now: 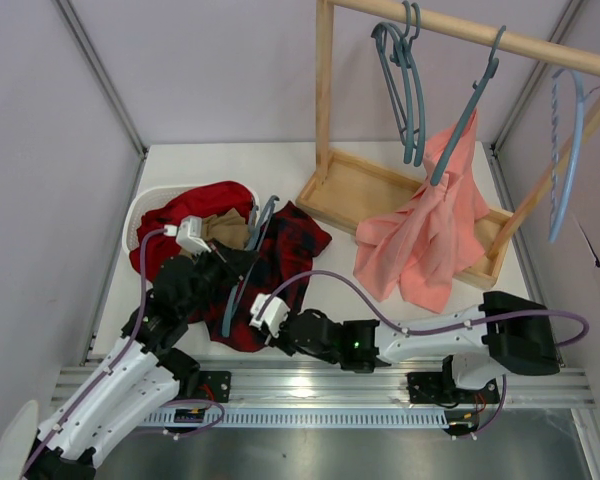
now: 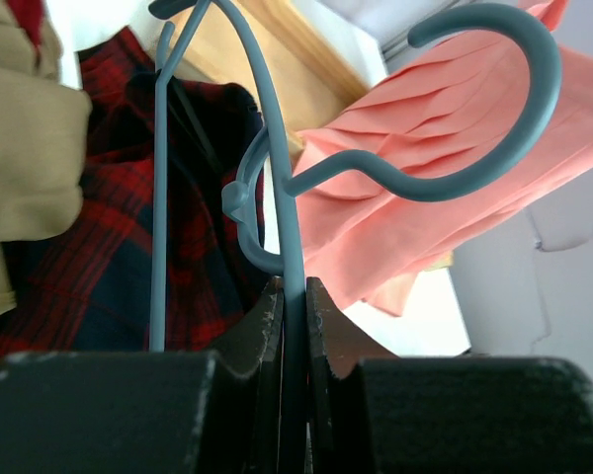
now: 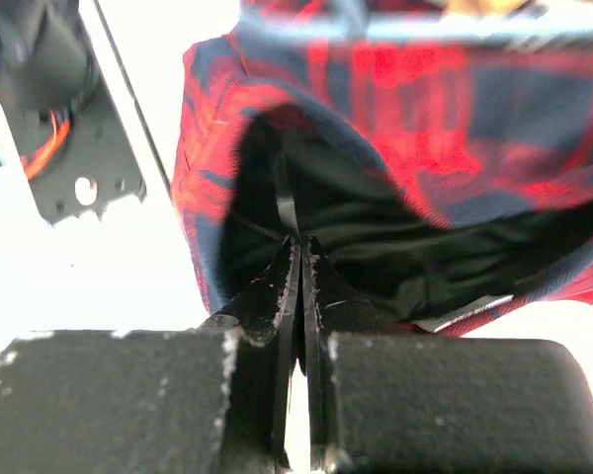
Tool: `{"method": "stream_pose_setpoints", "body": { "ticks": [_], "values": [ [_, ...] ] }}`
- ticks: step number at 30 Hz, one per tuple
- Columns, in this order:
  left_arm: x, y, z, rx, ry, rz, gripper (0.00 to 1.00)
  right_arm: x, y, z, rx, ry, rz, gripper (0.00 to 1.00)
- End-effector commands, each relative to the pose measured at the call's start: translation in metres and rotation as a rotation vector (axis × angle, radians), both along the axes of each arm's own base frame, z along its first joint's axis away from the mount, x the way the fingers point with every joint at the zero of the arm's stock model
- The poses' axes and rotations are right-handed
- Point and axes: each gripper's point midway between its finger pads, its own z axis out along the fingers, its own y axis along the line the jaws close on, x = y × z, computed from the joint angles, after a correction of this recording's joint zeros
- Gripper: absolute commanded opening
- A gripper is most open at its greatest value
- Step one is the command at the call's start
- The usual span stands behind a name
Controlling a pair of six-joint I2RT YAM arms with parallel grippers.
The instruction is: Place the skirt on the hanger
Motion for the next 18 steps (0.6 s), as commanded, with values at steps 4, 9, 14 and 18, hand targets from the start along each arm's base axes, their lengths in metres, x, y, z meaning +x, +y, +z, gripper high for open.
{"method": "stream_pose_setpoints", "body": {
  "ticks": [4,9,14,18],
  "values": [
    [0.005,-0.016,0.047,-0.141,-0.096,-0.048,0.07,0.019,-0.002,0.043,-0.025,-0.074,-0.126,0.00],
    [0.005,-0.016,0.066,-0.155,-0.129,-0.053,0.07,0.031,0.003,0.024,-0.111,-0.087,-0.214,0.00],
    [0.005,-0.014,0.072,-0.168,-0.138,-0.040,0.07,0.026,0.014,0.022,-0.032,-0.023,-0.232,0.00],
    [0.006,-0.010,0.076,-0.183,-0.135,-0.014,0.07,0.018,0.019,0.029,0.045,0.016,-0.211,0.00]
  ]
}}
